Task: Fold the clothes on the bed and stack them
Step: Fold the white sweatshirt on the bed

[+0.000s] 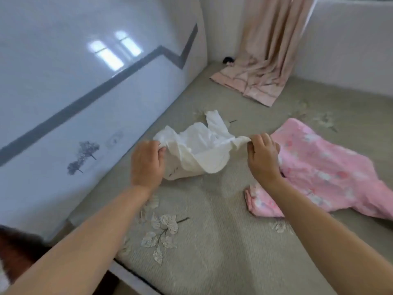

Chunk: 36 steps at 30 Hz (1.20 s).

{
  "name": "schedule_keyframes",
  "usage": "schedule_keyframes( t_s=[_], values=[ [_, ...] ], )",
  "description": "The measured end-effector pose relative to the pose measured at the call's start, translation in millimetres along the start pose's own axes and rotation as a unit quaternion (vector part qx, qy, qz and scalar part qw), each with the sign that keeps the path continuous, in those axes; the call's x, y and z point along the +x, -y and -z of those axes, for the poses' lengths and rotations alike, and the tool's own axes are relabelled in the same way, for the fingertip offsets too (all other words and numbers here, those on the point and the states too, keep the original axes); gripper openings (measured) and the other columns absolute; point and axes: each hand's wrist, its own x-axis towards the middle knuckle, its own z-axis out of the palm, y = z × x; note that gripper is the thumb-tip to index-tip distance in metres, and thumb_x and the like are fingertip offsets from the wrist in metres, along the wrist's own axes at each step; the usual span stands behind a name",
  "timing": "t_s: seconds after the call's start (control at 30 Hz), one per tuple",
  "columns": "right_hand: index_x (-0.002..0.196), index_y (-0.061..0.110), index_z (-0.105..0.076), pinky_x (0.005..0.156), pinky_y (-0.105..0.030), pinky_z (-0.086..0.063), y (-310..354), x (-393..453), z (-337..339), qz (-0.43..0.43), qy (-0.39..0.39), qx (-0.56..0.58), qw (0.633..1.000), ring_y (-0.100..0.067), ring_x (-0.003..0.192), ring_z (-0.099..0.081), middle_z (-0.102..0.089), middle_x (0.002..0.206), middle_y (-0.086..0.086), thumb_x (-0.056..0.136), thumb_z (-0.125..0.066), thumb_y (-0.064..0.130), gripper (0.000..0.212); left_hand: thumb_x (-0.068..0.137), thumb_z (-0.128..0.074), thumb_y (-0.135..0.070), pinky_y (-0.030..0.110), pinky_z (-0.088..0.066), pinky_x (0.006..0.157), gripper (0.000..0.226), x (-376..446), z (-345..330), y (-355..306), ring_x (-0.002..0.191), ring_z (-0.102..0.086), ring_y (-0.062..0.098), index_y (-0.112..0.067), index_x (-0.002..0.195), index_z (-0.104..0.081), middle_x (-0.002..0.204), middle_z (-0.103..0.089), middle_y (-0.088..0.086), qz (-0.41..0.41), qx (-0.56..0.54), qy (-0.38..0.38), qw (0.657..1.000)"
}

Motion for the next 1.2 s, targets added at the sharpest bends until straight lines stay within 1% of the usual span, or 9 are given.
schedule_keyframes(
  t_s=[0.13, 0.27, 0.33, 0.4, 0.5, 0.57, 0.67, 0.87, 1.2],
  values=[
    [0.074, -0.006, -0.060, 0.065, -0.032, -0.017, 54.0, 39.4, 75.0, 0.036, -0.129, -0.048, 0.990, -0.038, 0.071, -0.055, -0.056, 0.072, -0.023, 0.075, -0.049, 0.000, 0.012, 0.084, -0.046, -0.008, 0.036, -0.034, 0.053, 0.024, 44.7, 78.4, -35.9, 0.055, -0.051, 0.038, 0.005, 0.066, -0.054, 0.061, -0.053, 0.021, -0.017, 0.054, -0.115, 0.992],
    [0.088, -0.005, -0.058, 0.076, -0.035, -0.020, 113.5, 50.3, 152.4, -0.013, -0.203, -0.060, 0.977, -0.037, 0.089, -0.051, -0.057, 0.088, -0.023, 0.086, -0.041, 0.002, 0.018, 0.084, -0.051, -0.002, 0.038, -0.030, 0.060, 0.014, 59.9, 156.3, -83.6, 0.070, -0.051, 0.042, 0.008, 0.076, -0.057, 0.073, -0.054, 0.027, -0.005, 0.035, -0.182, 0.983],
    [0.092, -0.007, -0.057, 0.079, -0.038, -0.028, 139.2, 40.9, 193.9, -0.017, -0.247, -0.045, 0.968, -0.039, 0.089, -0.053, -0.059, 0.089, -0.027, 0.089, -0.040, 0.005, 0.021, 0.081, -0.054, 0.000, 0.042, -0.036, 0.059, 0.009, 56.4, 196.8, -102.5, 0.069, -0.051, 0.045, 0.008, 0.078, -0.058, 0.074, -0.054, 0.029, -0.029, 0.029, -0.220, 0.975],
    [0.082, -0.012, -0.057, 0.064, -0.042, -0.042, 162.6, 21.2, 239.4, 0.021, -0.299, -0.045, 0.953, -0.042, 0.068, -0.058, -0.060, 0.070, -0.030, 0.088, -0.043, 0.007, 0.024, 0.077, -0.056, -0.001, 0.045, -0.041, 0.055, 0.008, 47.7, 239.0, -114.2, 0.064, -0.052, 0.045, 0.007, 0.076, -0.057, 0.071, -0.053, 0.028, -0.057, 0.028, -0.252, 0.966],
    [0.064, -0.009, -0.055, 0.040, -0.035, -0.043, 180.0, -6.6, 301.3, 0.094, -0.350, -0.121, 0.924, -0.033, 0.037, -0.053, -0.053, 0.045, -0.022, 0.091, -0.047, 0.012, 0.035, 0.080, -0.053, -0.007, 0.044, -0.043, 0.050, 0.015, 27.9, 288.6, -123.9, 0.058, -0.053, 0.042, 0.005, 0.072, -0.056, 0.067, -0.053, 0.025, -0.082, 0.035, -0.289, 0.953],
    [0.056, -0.004, -0.053, 0.034, -0.028, -0.041, 186.8, -22.8, 336.8, 0.141, -0.381, -0.178, 0.896, -0.027, 0.029, -0.047, -0.048, 0.038, -0.016, 0.097, -0.033, 0.021, 0.052, 0.081, -0.042, -0.016, 0.043, -0.044, 0.048, 0.024, 13.0, 310.0, -132.7, 0.056, -0.054, 0.040, 0.003, 0.073, -0.054, 0.065, -0.052, 0.024, -0.106, 0.033, -0.302, 0.947],
    [0.050, 0.001, -0.051, 0.032, -0.021, -0.035, 198.0, -47.2, 384.7, 0.189, -0.416, -0.242, 0.856, -0.024, 0.026, -0.043, -0.044, 0.035, -0.013, 0.100, -0.018, 0.029, 0.066, 0.081, -0.037, -0.020, 0.042, -0.046, 0.049, 0.013, -4.7, 334.8, -148.1, 0.056, -0.054, 0.037, -0.008, 0.081, -0.037, 0.066, -0.054, 0.022, -0.147, 0.031, -0.320, 0.936],
    [0.049, 0.005, -0.049, 0.031, -0.015, -0.028, 208.5, -78.5, 439.9, 0.248, -0.400, -0.327, 0.820, -0.022, 0.025, -0.040, -0.043, 0.036, -0.006, 0.101, -0.018, 0.029, 0.065, 0.082, -0.037, -0.022, 0.046, -0.045, 0.053, 0.014, -19.4, 360.6, -156.8, 0.059, -0.055, 0.040, -0.009, 0.082, -0.032, 0.068, -0.054, 0.025, -0.181, 0.027, -0.346, 0.920],
    [0.051, 0.007, -0.054, 0.029, -0.015, -0.030, 116.7, -77.6, 365.3, 0.266, -0.274, -0.341, 0.859, -0.022, 0.023, -0.043, -0.049, 0.040, -0.007, 0.101, -0.014, 0.030, 0.068, 0.087, -0.038, -0.022, 0.048, -0.043, 0.060, 0.015, -17.1, 271.0, -133.7, 0.069, -0.055, 0.042, -0.008, 0.087, -0.034, 0.077, -0.055, 0.027, -0.177, 0.084, -0.219, 0.956]
  ],
)
